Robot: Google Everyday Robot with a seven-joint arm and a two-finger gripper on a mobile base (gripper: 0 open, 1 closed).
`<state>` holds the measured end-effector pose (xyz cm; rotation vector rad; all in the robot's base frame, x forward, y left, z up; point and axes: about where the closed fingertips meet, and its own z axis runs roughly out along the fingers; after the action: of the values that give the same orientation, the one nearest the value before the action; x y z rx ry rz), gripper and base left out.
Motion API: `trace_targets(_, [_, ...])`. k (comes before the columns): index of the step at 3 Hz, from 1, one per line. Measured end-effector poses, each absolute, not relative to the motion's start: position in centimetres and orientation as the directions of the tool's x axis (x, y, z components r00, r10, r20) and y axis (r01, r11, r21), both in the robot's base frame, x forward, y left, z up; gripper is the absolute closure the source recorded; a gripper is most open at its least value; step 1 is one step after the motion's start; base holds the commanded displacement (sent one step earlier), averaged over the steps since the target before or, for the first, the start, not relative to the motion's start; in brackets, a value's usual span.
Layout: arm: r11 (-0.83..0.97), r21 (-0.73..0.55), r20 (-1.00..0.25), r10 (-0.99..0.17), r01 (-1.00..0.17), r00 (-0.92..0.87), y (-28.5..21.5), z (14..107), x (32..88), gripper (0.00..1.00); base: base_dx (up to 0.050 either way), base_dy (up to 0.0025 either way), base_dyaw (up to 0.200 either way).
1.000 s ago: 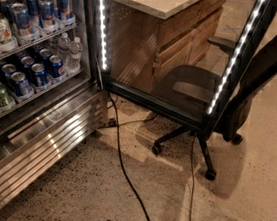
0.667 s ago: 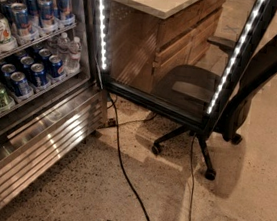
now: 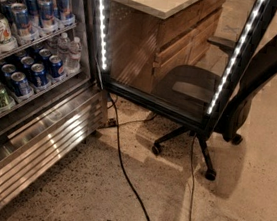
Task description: Close right fridge door
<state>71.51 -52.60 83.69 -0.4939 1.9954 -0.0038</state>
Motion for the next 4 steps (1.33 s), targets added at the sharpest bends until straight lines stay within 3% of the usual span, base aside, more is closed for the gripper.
trace_targets(2, [0.913, -0.240, -0.867, -0.354, -0.329, -0.350, -53.1, 85.5, 72.2, 1.00, 0.000, 0.00000, 0.000])
trace_targets(4, [0.892, -0.249, -0.895, -0.361, -0.377, -0.261, -50.4, 87.0, 74.4, 1.00, 0.000, 0.00000, 0.000])
